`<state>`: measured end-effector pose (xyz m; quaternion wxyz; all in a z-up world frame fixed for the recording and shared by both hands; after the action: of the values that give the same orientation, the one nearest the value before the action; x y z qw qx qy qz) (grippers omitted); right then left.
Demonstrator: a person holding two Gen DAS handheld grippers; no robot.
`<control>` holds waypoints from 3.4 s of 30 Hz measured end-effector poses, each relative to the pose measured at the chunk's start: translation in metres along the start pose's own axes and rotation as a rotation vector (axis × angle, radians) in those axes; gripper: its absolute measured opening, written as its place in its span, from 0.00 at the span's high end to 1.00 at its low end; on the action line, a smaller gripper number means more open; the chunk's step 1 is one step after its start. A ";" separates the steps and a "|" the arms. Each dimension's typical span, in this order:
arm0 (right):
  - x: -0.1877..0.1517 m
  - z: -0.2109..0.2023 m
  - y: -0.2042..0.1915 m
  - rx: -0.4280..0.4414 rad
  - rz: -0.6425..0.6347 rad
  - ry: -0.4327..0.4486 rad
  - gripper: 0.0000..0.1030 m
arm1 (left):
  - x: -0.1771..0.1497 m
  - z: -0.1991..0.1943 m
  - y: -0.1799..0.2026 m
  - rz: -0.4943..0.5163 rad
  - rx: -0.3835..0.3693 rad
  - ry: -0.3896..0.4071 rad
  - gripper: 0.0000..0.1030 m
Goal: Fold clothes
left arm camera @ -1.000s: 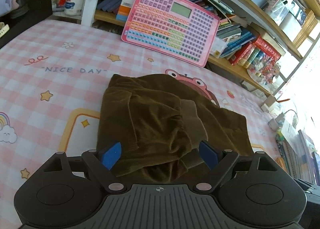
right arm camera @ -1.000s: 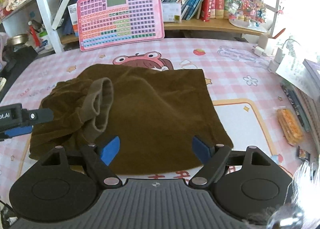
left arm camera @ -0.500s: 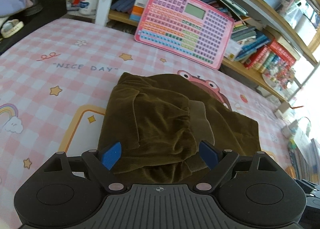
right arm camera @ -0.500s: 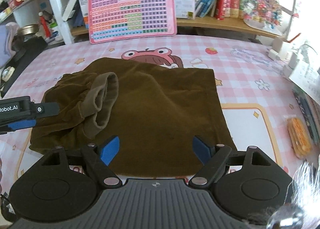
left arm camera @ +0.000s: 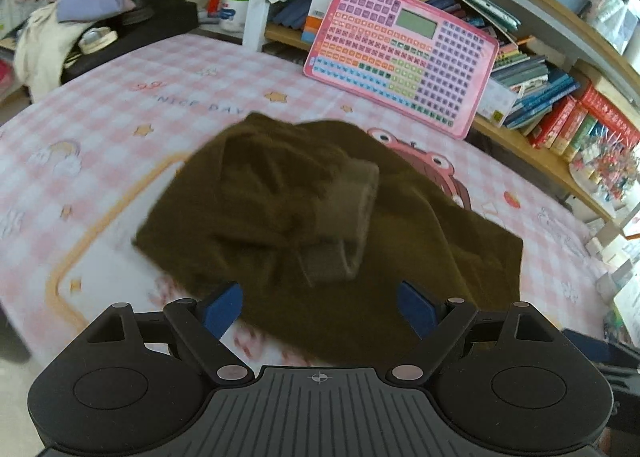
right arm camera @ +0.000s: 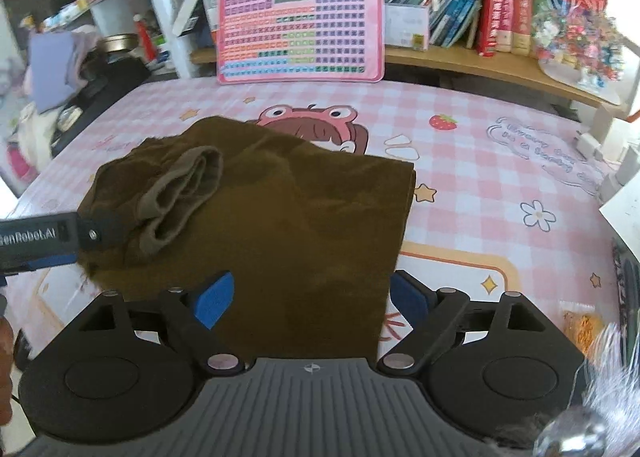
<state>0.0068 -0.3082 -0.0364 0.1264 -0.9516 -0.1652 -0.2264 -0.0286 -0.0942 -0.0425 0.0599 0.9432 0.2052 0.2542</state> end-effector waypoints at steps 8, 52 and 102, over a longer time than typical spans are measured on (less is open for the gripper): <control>-0.017 0.003 0.023 0.111 -0.033 -0.066 0.18 | -0.032 -0.009 0.018 -0.057 0.084 -0.018 0.15; -0.015 0.048 0.075 0.500 0.446 -0.356 0.53 | -0.052 -0.037 0.045 0.155 0.143 0.126 0.17; 0.032 0.076 0.125 0.661 0.756 -0.279 0.45 | -0.063 0.024 0.161 0.792 0.168 0.131 0.96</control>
<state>0.1100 -0.3900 -0.1079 0.4699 -0.8751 0.1118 0.0284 -0.0089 -0.2669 -0.0566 -0.1332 0.9327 -0.1503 0.2994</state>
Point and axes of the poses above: each gripper's, at about its wrist camera, not at the fingertips, and z roughly the way its jaws point, y to its right, x to its top, the point moved 5 cm from there along z, roughly the way its jaws point, and after that the axes turned 13 degrees about -y, right-handed, at the moved point
